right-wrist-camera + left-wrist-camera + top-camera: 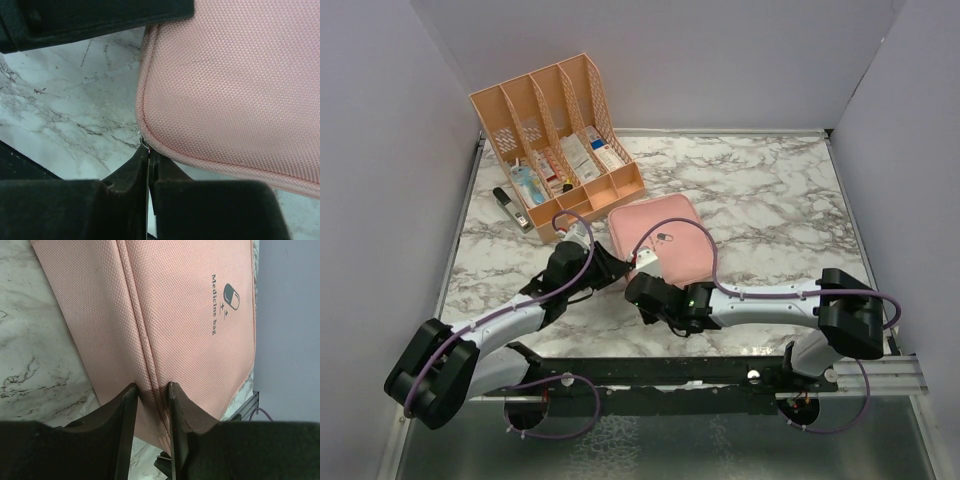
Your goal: Organize the medicine kit
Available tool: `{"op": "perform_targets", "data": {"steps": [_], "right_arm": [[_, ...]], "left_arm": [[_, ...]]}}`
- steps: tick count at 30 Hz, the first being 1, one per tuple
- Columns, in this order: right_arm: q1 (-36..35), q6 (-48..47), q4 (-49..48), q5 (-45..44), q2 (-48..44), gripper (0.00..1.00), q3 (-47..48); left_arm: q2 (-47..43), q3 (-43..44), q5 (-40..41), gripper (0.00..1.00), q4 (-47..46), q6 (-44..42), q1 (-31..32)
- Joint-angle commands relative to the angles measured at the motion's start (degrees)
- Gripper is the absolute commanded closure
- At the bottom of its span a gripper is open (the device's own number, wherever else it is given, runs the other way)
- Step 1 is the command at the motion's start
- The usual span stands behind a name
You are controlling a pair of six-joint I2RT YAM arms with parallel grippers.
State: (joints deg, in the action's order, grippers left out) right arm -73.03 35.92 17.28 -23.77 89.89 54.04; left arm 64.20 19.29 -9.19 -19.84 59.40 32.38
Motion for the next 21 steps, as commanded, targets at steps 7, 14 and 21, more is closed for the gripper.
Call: {"op": "perform_targets", "data": {"steps": [7, 14, 21], "right_arm": [[-0.52, 12.1, 12.42, -8.6, -4.69, 0.99, -2.55], [0.01, 13.04, 16.6, -12.49, -5.64, 0.99, -2.35], [3.83, 8.88, 14.46, -11.5, -9.1, 0.99, -5.47]], "left_arm": [[1.37, 0.28, 9.81, 0.86, 4.84, -0.23, 0.31], [1.39, 1.48, 11.19, 0.87, 6.2, -1.58, 0.23], [1.14, 2.39, 11.49, 0.88, 6.95, -3.14, 0.25]]}}
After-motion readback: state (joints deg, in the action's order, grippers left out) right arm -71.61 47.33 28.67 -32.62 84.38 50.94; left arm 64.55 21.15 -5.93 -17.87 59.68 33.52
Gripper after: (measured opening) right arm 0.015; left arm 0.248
